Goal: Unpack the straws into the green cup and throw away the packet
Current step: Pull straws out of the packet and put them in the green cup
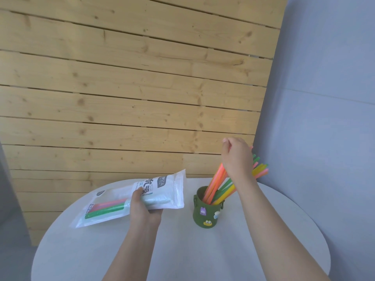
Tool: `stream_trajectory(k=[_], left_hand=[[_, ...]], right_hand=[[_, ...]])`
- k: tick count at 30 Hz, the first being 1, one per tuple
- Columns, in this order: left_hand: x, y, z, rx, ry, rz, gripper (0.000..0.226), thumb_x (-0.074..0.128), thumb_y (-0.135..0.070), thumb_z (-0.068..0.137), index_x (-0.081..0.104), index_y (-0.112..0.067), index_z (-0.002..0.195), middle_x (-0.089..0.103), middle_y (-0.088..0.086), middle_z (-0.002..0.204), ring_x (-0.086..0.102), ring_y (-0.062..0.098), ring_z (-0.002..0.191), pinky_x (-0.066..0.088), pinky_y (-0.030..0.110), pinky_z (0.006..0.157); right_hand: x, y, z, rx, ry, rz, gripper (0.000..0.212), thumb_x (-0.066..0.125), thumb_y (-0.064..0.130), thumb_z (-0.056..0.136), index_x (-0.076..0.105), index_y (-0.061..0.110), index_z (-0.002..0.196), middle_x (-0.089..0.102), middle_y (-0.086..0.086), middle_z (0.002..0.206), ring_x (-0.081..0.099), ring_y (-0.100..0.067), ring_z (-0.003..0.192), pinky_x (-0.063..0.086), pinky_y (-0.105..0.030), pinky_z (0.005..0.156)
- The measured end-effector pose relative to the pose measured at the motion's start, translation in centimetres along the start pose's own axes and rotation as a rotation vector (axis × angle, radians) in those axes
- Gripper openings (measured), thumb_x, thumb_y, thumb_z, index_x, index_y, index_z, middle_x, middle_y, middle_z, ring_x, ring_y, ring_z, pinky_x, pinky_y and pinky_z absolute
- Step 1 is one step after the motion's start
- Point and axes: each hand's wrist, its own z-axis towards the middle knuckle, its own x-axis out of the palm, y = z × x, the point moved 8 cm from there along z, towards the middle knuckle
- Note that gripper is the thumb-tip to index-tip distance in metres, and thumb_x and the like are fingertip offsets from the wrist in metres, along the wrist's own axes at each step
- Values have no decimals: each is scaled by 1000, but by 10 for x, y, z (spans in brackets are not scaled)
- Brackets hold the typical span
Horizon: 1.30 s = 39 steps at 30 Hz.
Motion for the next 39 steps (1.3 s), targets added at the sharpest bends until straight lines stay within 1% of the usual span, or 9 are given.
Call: stream_trajectory(k=[4, 7, 14, 18, 23, 27, 31, 35, 39], left_hand=[[0, -1, 0, 3, 2, 1, 4, 57, -15, 89, 59, -13, 92, 67, 4, 94, 66, 21, 83, 53, 41, 82], [0, -1, 0, 3, 7, 3, 3, 58, -15, 89, 59, -13, 90, 68, 4, 91, 66, 21, 81, 53, 42, 82], [0, 0, -1, -10, 27, 8, 6, 58, -15, 87, 60, -13, 94, 68, 4, 94, 66, 22, 84, 54, 41, 75], [1, -1, -2, -8, 35, 17, 6, 59, -15, 87, 60, -13, 93, 68, 4, 93, 67, 22, 82, 54, 41, 72], [5, -2, -8, -19, 62, 34, 8, 60, -15, 87, 60, -12, 94, 68, 5, 96, 67, 23, 86, 55, 42, 73], [13, -6, -15, -11, 119, 60, 16, 61, -19, 87, 61, -13, 102, 69, 5, 99, 67, 24, 93, 54, 44, 85], [24, -15, -19, 43, 236, 160, 15, 61, -24, 88, 64, -14, 98, 73, 3, 91, 70, 21, 85, 55, 39, 77], [33, -24, -23, 107, 331, 249, 22, 60, -27, 90, 64, -13, 106, 71, 5, 98, 70, 23, 91, 55, 38, 78], [33, -33, -26, 251, 280, 389, 40, 63, -23, 88, 59, -14, 127, 68, 3, 113, 65, 24, 107, 54, 35, 81]], right_hand=[[-7, 10, -6, -104, -18, -210, 27, 42, 16, 94, 68, 9, 94, 68, -8, 99, 55, -29, 99, 37, -35, 87], [0, 8, -6, -101, 134, -395, 28, 41, 16, 92, 68, 9, 87, 69, -8, 91, 56, -29, 93, 34, -35, 92], [-15, 3, -7, -74, 168, -516, 32, 41, 24, 92, 70, 14, 83, 61, -2, 70, 58, -26, 82, 32, -37, 96], [-39, 7, -13, -94, 17, -392, 27, 56, 29, 88, 68, 18, 109, 69, -5, 108, 55, -27, 108, 25, -37, 101], [-49, 36, -37, -204, -73, -120, 21, 66, 19, 82, 72, 13, 102, 71, -6, 102, 58, -31, 106, 33, -38, 98], [-40, 52, -73, -213, -49, 155, 21, 62, 14, 86, 70, 10, 105, 70, -5, 101, 58, -22, 101, 32, -18, 90], [-5, 44, -110, -3, 113, 442, 28, 54, 13, 92, 61, 12, 119, 58, 4, 111, 56, -17, 109, 41, -24, 95], [51, 22, -142, 472, 424, 676, 37, 41, 30, 97, 48, 17, 131, 54, 0, 131, 52, -15, 117, 43, -23, 85], [77, 23, -164, 840, 486, 1137, 30, 36, 33, 98, 60, 23, 112, 69, 2, 110, 67, -11, 94, 53, -24, 73]])
